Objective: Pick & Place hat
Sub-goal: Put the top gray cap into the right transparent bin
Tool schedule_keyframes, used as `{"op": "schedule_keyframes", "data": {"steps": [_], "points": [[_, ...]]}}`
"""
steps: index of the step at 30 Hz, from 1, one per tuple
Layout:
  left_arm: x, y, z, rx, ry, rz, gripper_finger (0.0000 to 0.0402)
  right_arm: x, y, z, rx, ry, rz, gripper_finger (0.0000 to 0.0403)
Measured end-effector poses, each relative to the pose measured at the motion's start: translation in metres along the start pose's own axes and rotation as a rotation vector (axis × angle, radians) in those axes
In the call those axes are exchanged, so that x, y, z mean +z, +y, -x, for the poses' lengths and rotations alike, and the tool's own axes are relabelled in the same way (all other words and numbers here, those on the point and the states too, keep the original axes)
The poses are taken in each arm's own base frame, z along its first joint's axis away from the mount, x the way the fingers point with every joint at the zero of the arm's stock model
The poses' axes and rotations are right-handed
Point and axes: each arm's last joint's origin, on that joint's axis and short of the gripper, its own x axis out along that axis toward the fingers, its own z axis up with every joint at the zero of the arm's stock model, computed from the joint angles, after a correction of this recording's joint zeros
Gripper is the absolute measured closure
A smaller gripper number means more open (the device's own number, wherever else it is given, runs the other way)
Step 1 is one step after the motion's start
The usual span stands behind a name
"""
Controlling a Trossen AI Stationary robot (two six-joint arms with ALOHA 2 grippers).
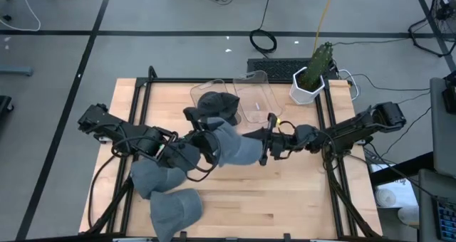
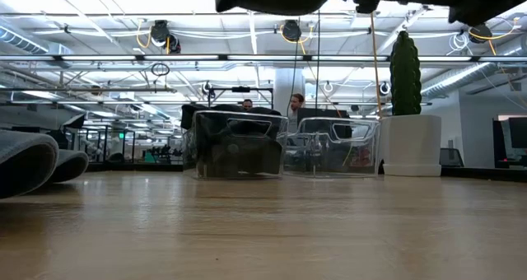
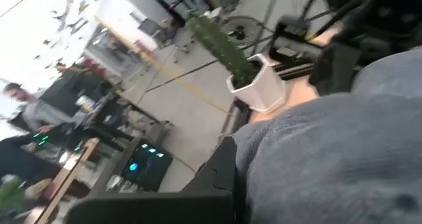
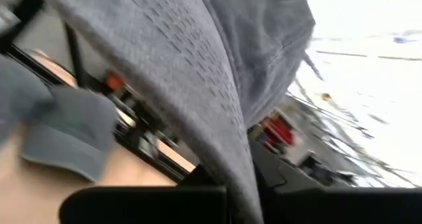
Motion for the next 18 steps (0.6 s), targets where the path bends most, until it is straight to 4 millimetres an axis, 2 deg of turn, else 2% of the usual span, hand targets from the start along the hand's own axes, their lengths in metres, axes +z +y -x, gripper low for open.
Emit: {"op": "schedule_keyframes", "data": {"steps": [4, 10, 18], "points": [[-0.001, 0.004, 0.008, 0.037, 0.003, 0.008, 0.0381, 0.008, 0.002, 0.005, -0.058, 0.068, 0.068, 0.04], [-0.002, 0.004, 0.009, 0.04, 0.008, 0.044, 0.0359, 0.017, 0.004, 0.01, -0.064, 0.069, 0.112, 0.0401], [0.0, 0.002, 0.013, 0.002, -0.009, 0.043, 0.036, 0.016, -0.001, 0.012, -0.206, 0.234, 0.228, 0.0402]]}}
